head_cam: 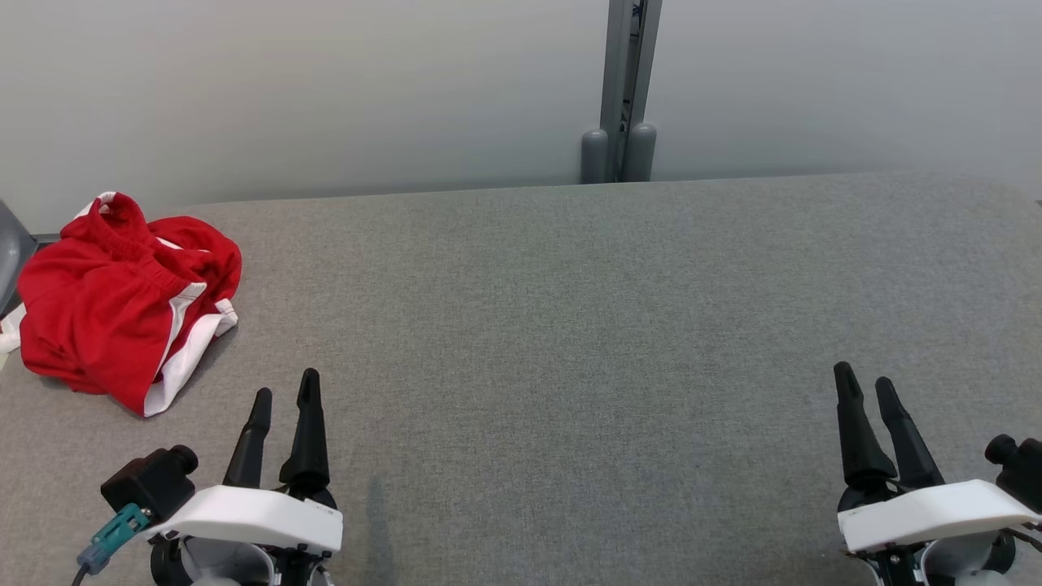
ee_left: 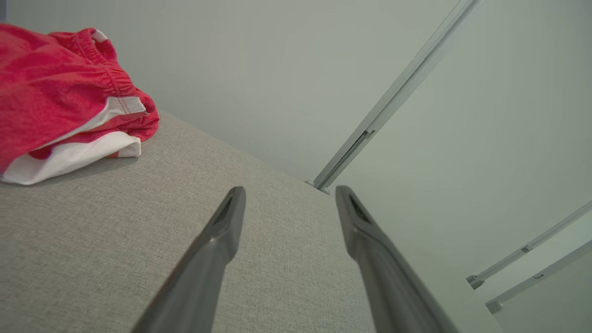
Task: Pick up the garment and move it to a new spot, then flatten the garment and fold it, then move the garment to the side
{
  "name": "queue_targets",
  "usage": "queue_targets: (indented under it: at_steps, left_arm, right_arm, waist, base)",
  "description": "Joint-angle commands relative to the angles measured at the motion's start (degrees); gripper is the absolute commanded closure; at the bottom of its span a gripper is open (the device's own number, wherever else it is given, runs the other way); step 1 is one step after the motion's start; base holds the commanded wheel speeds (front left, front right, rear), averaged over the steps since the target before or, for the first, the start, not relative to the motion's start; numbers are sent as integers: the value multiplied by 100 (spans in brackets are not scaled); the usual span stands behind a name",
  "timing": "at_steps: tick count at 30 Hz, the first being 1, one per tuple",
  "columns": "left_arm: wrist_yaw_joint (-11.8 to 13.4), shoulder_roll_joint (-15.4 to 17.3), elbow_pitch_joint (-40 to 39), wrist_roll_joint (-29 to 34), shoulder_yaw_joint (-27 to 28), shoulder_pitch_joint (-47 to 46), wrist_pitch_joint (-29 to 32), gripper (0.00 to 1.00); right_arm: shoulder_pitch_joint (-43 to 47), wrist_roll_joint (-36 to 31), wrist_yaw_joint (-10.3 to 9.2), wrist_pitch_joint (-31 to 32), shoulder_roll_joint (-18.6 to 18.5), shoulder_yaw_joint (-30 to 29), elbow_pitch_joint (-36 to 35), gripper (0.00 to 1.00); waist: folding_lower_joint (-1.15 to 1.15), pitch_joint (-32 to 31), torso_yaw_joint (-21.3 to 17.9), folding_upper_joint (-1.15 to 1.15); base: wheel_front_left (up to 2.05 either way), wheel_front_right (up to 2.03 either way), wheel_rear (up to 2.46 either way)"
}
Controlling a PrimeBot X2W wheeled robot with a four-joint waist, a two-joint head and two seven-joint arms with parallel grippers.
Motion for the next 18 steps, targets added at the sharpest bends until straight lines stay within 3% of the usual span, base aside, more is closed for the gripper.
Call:
queue_targets:
  at_steps: [1,18]
  left_arm:
    - [37,42,-49,240,-18,-120,-63,0]
    - [195,90,152,1469,-170,-139,-310,0]
  right_arm:
    - [-39,-223,7,-77,-54,13,-36,0]
    - [-81,-1426,9,-326,-68,125,78,0]
  waist:
    - [0,4,0,0]
    - [0,31,7,0]
  base:
    - [0,0,0]
    - [0,0,0]
